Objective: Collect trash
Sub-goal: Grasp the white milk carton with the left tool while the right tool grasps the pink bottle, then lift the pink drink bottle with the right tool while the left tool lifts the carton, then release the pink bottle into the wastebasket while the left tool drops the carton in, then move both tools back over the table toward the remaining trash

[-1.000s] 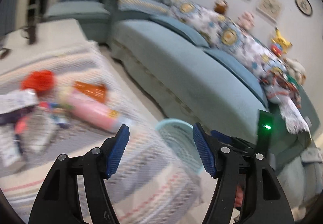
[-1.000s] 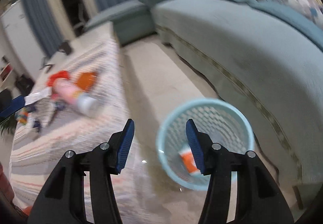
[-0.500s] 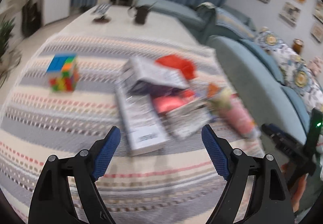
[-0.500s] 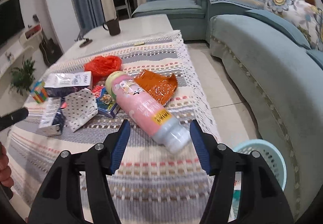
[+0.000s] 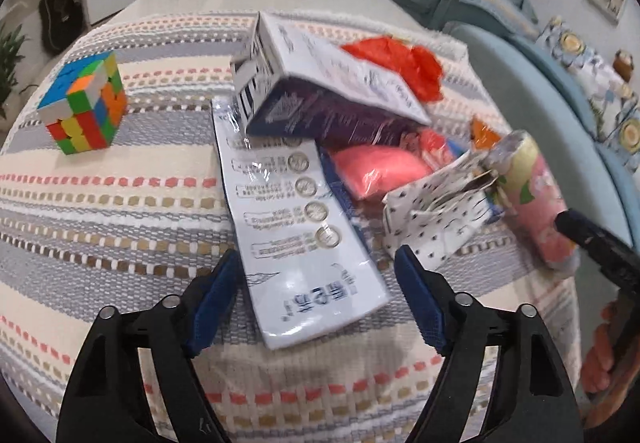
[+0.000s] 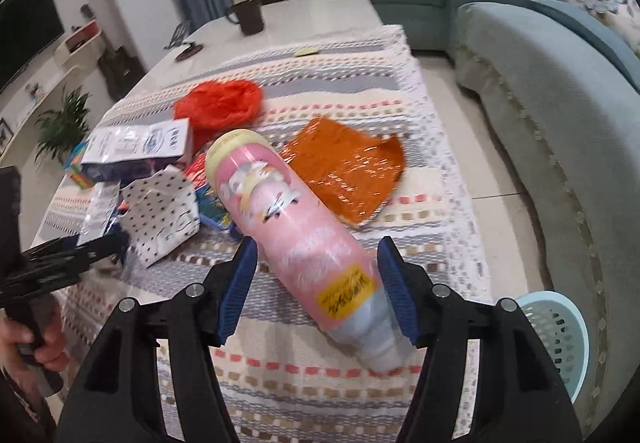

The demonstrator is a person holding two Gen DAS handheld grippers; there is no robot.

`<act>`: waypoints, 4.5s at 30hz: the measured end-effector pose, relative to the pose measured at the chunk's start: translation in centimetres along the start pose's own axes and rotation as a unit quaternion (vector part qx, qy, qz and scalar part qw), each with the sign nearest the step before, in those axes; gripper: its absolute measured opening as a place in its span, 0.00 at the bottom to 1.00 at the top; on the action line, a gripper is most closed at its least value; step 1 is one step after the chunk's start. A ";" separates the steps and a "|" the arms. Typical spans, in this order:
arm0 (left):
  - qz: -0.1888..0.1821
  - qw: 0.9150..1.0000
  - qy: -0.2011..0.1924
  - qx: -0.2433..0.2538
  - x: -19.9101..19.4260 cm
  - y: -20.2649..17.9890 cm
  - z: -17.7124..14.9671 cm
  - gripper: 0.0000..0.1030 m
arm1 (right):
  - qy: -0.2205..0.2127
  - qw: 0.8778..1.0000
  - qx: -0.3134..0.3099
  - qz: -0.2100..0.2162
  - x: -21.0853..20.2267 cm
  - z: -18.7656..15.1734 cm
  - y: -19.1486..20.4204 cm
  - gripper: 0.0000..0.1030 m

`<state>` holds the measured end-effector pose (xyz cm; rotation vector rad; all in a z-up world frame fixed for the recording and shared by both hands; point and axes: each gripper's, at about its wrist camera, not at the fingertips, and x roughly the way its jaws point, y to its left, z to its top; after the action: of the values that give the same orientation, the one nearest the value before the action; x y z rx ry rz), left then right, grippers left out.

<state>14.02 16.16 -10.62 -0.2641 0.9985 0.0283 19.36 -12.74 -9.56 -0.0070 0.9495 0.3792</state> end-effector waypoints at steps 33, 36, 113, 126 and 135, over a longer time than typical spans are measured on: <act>-0.083 0.997 -0.006 0.007 -8.2 3.6 -8.1 0.53 | 0.111 0.992 0.002 -0.054 -2.4 -0.8 4.6 0.01; -0.084 0.996 -0.007 0.012 -7.9 3.4 -8.3 0.54 | 0.106 0.993 0.005 -0.050 -2.8 -1.9 4.1 0.01; -0.267 0.937 0.006 0.226 1.2 -33.3 -7.9 0.74 | 0.027 0.934 0.313 -0.171 -9.5 -19.4 -24.5 0.62; -0.250 0.940 -0.043 0.228 -3.7 -29.1 -5.3 0.74 | -0.019 0.966 0.210 -0.147 -12.8 -14.9 -16.0 0.62; -0.182 0.960 -0.138 0.161 -9.8 -17.0 0.3 0.78 | -0.108 0.983 0.103 -0.107 -12.2 -9.1 -4.2 0.62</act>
<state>11.35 0.76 1.21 -0.1358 0.6516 -0.4207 7.11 -22.00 -5.92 0.1184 0.7595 0.0795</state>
